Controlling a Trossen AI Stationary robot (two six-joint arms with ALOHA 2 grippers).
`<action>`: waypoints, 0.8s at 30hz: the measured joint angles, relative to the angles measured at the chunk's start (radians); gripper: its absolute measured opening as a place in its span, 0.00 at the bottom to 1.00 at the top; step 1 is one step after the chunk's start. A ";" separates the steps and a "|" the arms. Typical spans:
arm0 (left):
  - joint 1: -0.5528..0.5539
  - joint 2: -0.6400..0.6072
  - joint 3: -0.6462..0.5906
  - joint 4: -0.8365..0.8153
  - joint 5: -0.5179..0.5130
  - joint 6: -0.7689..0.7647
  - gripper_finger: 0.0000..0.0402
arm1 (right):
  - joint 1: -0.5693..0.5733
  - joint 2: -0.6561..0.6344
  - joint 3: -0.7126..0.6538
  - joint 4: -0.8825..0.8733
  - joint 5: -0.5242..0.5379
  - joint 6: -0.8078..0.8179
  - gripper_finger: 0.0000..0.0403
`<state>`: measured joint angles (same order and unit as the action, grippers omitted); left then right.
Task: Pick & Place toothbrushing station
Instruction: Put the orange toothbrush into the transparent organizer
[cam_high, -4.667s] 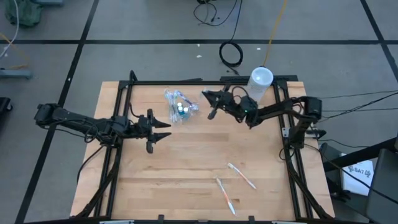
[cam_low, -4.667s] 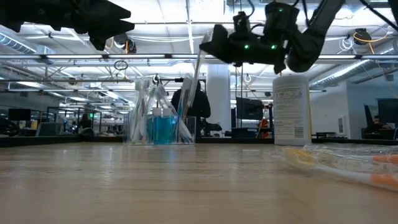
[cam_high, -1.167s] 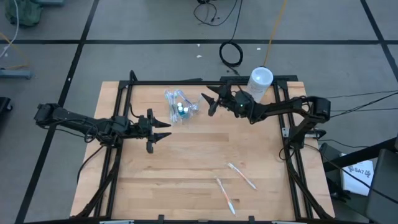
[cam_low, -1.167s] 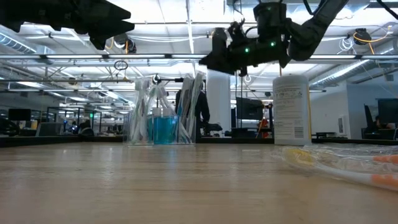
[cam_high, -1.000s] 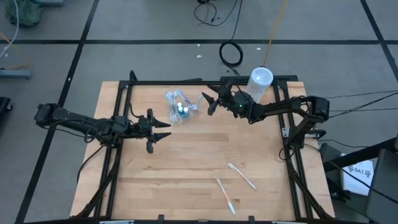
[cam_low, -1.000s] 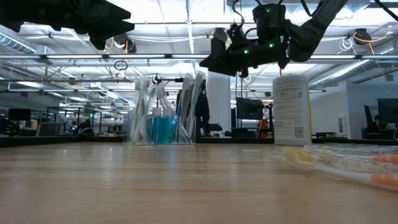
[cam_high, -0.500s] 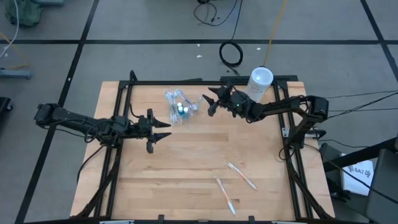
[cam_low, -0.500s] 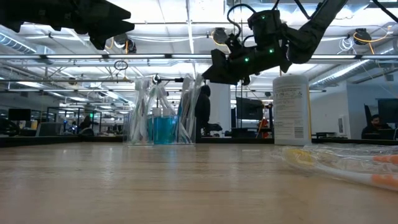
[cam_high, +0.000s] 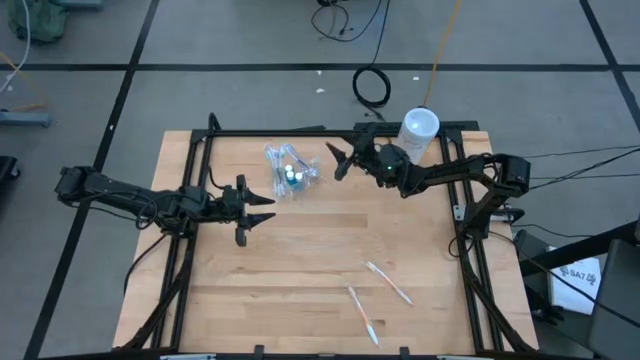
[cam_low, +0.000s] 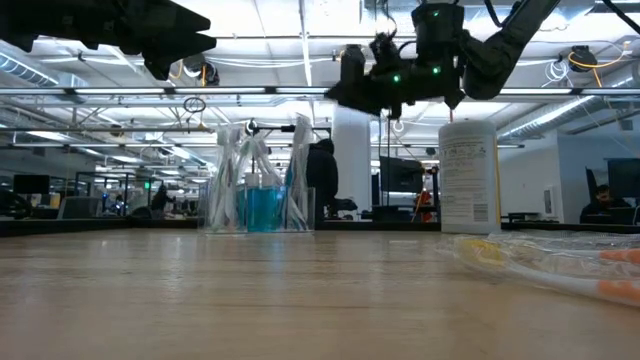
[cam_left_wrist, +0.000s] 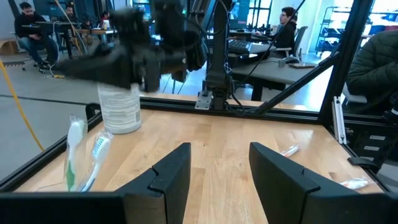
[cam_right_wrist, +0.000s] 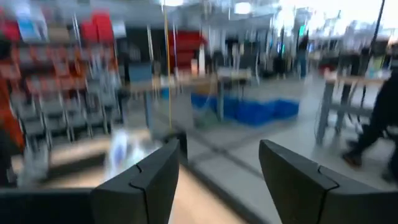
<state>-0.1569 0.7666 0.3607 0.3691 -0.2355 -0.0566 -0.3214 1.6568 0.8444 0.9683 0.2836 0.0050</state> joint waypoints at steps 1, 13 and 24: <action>0.000 0.000 0.000 0.000 0.000 0.000 0.42 | 0.001 -0.001 0.000 0.042 -0.007 0.004 0.53; 0.000 0.000 0.000 0.000 0.000 0.000 0.42 | 0.028 0.000 0.000 -0.065 -0.105 0.030 0.53; 0.000 0.000 0.000 0.001 0.000 0.000 0.42 | 0.087 0.000 0.000 -0.105 -0.206 0.017 0.53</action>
<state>-0.1570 0.7666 0.3607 0.3702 -0.2352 -0.0566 -0.2340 1.6573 0.8444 0.8637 0.0773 0.0220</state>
